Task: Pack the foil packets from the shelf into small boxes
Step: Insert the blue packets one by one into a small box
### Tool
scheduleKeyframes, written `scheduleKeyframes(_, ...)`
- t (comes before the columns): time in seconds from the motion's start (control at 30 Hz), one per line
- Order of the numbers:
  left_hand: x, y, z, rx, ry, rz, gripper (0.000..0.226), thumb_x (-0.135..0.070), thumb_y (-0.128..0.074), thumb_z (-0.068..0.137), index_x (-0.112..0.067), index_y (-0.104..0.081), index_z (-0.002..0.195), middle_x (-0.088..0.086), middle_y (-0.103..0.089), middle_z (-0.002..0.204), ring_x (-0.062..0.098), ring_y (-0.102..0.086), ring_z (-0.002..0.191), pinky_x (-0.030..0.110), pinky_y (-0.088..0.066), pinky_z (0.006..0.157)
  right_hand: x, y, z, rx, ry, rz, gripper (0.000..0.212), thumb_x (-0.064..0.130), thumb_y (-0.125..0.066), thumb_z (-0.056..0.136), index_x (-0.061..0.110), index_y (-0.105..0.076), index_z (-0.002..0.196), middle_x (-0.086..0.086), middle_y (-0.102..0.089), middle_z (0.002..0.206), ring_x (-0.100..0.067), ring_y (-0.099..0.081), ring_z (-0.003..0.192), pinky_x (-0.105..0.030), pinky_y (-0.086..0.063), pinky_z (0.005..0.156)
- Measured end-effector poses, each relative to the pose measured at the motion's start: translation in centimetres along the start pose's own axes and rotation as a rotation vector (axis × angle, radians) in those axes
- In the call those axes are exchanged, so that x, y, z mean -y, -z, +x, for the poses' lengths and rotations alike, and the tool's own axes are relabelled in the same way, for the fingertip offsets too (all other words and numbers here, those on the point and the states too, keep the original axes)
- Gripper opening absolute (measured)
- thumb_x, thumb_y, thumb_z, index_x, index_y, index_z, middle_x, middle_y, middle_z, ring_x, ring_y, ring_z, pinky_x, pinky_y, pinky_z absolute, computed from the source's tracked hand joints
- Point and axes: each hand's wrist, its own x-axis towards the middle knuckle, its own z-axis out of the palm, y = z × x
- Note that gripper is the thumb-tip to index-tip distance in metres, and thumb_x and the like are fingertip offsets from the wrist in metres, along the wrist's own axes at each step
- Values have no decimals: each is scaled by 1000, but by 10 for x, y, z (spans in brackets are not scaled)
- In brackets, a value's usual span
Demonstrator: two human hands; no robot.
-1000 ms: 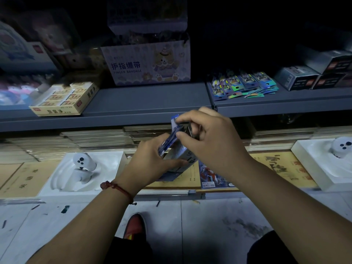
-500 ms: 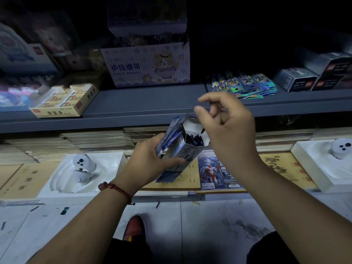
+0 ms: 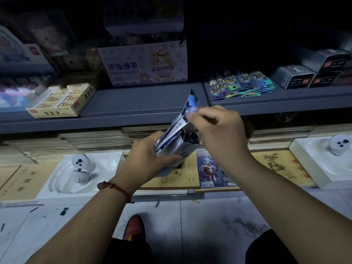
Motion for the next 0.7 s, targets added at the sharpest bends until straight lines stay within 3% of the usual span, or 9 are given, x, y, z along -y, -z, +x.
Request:
scheduleKeyframes(0.1, 4, 2, 1, -5, 21, -17, 52, -41, -86, 75, -31, -64, 121, -22, -69, 104, -9, -64, 94, 7, -50, 68, 3, 6, 3, -96, -47, 207, 19, 16, -67, 97, 8, -75, 82, -15, -65, 67, -24, -62, 50, -41, -57, 54)
scheduleKeyframes(0.23, 11, 3, 3, -25, 69, -18, 45, -43, -86, 76, -34, -65, 115, -22, -70, 104, 0, -66, 96, 25, -60, 74, 4, 19, 11, -239, -60, 434, 16, 7, -58, 103, 1, -67, 91, -10, -65, 63, -29, -72, 58, -39, -62, 58)
scheduleKeyframes(0.37, 16, 5, 4, -53, 89, -30, 48, -43, -88, 74, -32, -67, 115, -20, -73, 104, -2, -67, 94, 31, -61, 79, -1, 32, 23, -336, 1, 433, 14, 4, -59, 100, -10, -61, 96, -36, -61, 80, -26, -74, 59, -40, -62, 60)
scheduleKeyframes(0.47, 16, 6, 5, -70, 97, -48, 49, -40, -88, 74, -29, -67, 117, -19, -72, 104, -4, -67, 94, 24, -60, 79, -4, 38, 25, -334, 24, 383, 19, 3, -62, 98, -15, -59, 101, -40, -59, 87, -23, -73, 59, -40, -62, 60)
scheduleKeyframes(0.53, 15, 5, 6, -88, 96, -68, 48, -37, -88, 74, -28, -67, 116, -20, -72, 103, -7, -66, 94, 15, -56, 74, -5, 38, 24, -308, 27, 341, 18, 3, -63, 97, -14, -59, 101, -31, -63, 81, -23, -72, 58, -46, -63, 60)
scheduleKeyframes(0.6, 14, 5, 6, -102, 90, -89, 49, -35, -89, 74, -28, -67, 118, -21, -72, 104, -8, -66, 95, 10, -53, 72, -6, 37, 22, -281, 34, 309, 15, 3, -64, 97, -11, -60, 99, -7, -66, 66, -26, -72, 56, -52, -62, 60)
scheduleKeyframes(0.7, 11, 4, 5, -114, 67, -104, 54, -36, -89, 74, -28, -67, 123, -19, -73, 110, -6, -67, 99, 11, -55, 76, -3, 32, 19, -252, 47, 280, 8, 1, -63, 96, -6, -60, 94, 3, -67, 61, -28, -72, 56, -56, -60, 60)
